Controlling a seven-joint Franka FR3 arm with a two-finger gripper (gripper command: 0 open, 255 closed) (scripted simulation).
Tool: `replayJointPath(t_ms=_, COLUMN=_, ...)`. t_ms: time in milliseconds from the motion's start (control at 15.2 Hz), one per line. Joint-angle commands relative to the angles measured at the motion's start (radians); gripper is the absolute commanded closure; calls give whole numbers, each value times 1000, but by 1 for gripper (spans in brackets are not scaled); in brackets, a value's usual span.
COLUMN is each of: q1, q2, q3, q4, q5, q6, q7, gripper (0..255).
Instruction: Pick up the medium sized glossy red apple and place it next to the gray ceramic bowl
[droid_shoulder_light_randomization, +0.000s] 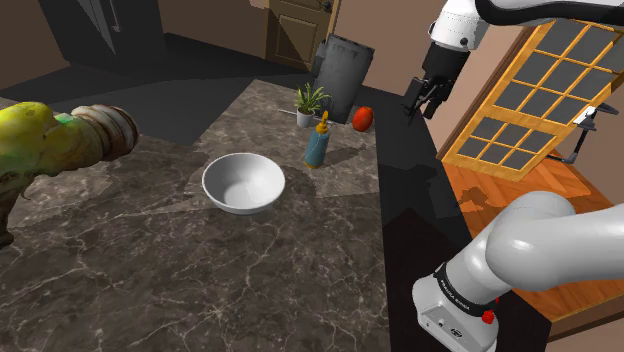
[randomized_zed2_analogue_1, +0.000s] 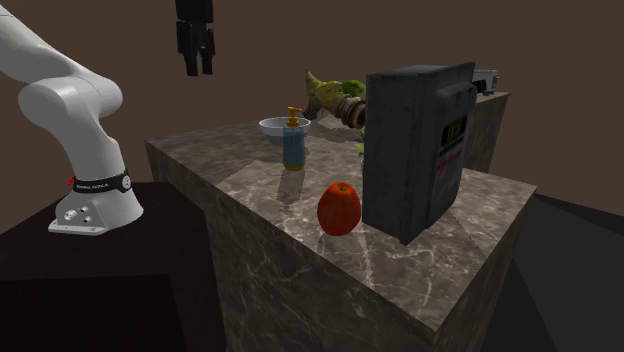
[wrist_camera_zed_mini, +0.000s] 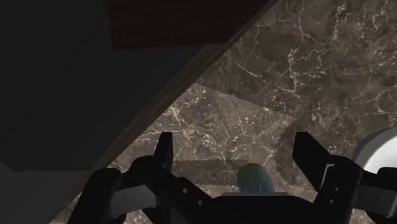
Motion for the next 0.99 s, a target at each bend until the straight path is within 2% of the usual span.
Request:
replayJointPath(t_ms=0, q1=0, q2=0, q3=0, q4=0, q5=0, q6=0, q7=0, gripper=0)
replayJointPath(t_ms=462, q1=-39, q2=243, q3=-53, q4=84, q5=-29, q6=170, q7=5, gripper=0)
replayJointPath(t_ms=924, q1=-71, q2=494, q3=-106, q4=225, q5=-31, q6=291, q7=5, gripper=0)
